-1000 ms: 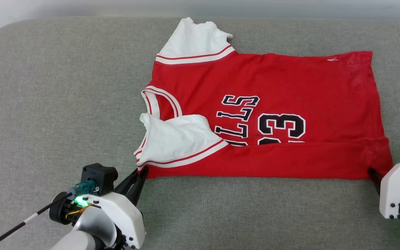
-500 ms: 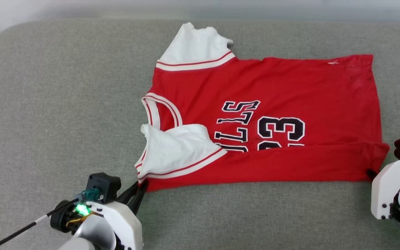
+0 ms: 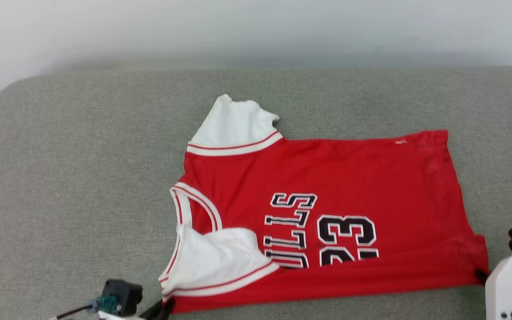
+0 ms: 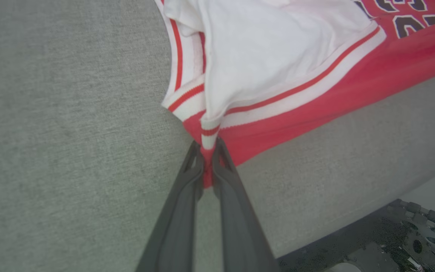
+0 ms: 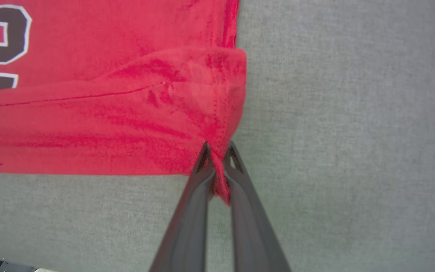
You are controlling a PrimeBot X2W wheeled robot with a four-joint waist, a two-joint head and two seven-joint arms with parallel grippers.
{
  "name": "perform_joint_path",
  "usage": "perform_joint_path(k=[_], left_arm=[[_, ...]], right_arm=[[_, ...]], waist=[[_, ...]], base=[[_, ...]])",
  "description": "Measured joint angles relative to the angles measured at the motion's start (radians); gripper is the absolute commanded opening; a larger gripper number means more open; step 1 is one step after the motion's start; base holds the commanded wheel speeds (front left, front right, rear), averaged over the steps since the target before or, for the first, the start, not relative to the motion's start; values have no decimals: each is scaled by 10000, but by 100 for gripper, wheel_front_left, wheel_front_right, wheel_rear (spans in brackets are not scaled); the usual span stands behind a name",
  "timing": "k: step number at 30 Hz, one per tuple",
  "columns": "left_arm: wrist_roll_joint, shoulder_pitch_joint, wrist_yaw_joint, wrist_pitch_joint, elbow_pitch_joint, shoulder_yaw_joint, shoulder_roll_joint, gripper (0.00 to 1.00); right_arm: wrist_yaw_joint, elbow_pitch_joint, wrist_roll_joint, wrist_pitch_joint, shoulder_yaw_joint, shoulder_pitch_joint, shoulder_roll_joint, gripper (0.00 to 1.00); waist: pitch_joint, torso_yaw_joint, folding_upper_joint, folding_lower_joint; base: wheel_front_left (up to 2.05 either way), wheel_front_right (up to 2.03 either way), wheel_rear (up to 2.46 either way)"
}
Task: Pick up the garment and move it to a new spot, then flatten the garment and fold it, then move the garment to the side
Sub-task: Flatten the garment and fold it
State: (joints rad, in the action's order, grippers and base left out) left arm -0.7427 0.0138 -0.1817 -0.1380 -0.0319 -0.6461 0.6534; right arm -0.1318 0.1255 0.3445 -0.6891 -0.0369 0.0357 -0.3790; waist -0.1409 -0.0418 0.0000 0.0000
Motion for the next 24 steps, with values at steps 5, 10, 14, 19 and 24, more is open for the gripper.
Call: perform_joint_path(k=[5, 10, 14, 19, 24], left_arm=[[-173, -565, -33, -19, -82, -211, 12, 0], [-201, -624, 63, -38, 205, -376, -184, 0], [-261, -500, 303, 15, 518, -485, -347, 0], [-221, -416, 428, 435, 844, -462, -476, 100], [-94, -247, 495, 1327, 930, -117, -522, 100]], right_arm=[[2, -807, 67, -527, -311, -1104, 19, 0], [2, -949, -98, -665, -445, -1573, 151, 0], [4, -604, -109, -594, -353, -1557, 295, 0], [10, -351, -146, -201, -278, -1352, 366, 100], [10, -560, -107, 600, -313, -975, 364, 100]], waist=[[81, 48, 0, 0], [8, 47, 0, 0], [-14, 40, 0, 0], [76, 33, 0, 0], [245, 25, 0, 0]], base=[[0, 0, 0], [0, 0, 0], [0, 0, 0], [0, 0, 0], [0, 0, 0]])
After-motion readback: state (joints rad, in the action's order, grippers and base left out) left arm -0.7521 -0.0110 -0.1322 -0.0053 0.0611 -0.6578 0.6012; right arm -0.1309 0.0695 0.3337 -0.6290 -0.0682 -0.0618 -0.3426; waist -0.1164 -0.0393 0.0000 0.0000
